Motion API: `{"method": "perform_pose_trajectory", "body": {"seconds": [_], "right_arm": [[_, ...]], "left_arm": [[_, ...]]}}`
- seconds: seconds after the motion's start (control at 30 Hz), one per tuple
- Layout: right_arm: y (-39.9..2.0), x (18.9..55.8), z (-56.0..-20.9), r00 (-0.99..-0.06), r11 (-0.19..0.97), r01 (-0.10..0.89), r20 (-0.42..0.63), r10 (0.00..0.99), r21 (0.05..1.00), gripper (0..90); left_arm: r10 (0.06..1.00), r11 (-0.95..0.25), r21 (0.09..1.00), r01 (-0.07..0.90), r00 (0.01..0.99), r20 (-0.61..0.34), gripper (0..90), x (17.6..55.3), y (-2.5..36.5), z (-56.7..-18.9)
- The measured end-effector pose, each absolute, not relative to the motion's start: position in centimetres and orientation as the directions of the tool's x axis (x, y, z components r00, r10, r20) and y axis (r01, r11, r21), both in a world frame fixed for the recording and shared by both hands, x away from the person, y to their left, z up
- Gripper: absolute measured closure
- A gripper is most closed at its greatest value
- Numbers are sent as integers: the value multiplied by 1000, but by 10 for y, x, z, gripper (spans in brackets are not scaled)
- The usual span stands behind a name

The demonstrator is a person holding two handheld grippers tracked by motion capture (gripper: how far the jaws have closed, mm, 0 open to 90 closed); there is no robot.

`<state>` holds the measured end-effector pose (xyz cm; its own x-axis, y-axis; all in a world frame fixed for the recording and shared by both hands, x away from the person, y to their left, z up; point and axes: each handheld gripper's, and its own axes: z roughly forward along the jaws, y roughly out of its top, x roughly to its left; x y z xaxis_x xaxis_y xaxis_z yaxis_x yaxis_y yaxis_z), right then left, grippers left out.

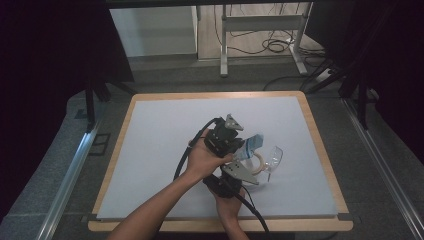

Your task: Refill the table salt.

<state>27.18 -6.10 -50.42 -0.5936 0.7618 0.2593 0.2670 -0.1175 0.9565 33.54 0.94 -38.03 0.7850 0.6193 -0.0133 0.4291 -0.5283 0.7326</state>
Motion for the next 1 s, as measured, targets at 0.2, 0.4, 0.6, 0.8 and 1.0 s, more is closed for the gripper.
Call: {"method": "perform_pose_trajectory", "body": {"seconds": [0.2,0.4,0.6,0.8,1.0], "right_arm": [[-61,272,-504,-596,-117,269,261,760,956,525],[-62,272,-505,-596,-116,268,259,760,956,526],[-62,271,-505,-596,-112,265,254,761,958,526],[-63,271,-505,-596,-110,264,251,763,958,526],[-63,272,-504,-598,-115,261,254,761,958,525]], "left_arm": [[619,-530,730,431,786,-14,900,336,9,-381],[617,-531,731,429,787,-14,900,336,9,-381],[615,-530,732,428,788,-16,900,335,9,-381],[614,-531,731,428,789,-16,900,335,9,-381],[612,-542,725,425,791,-6,900,336,7,-380]]}}
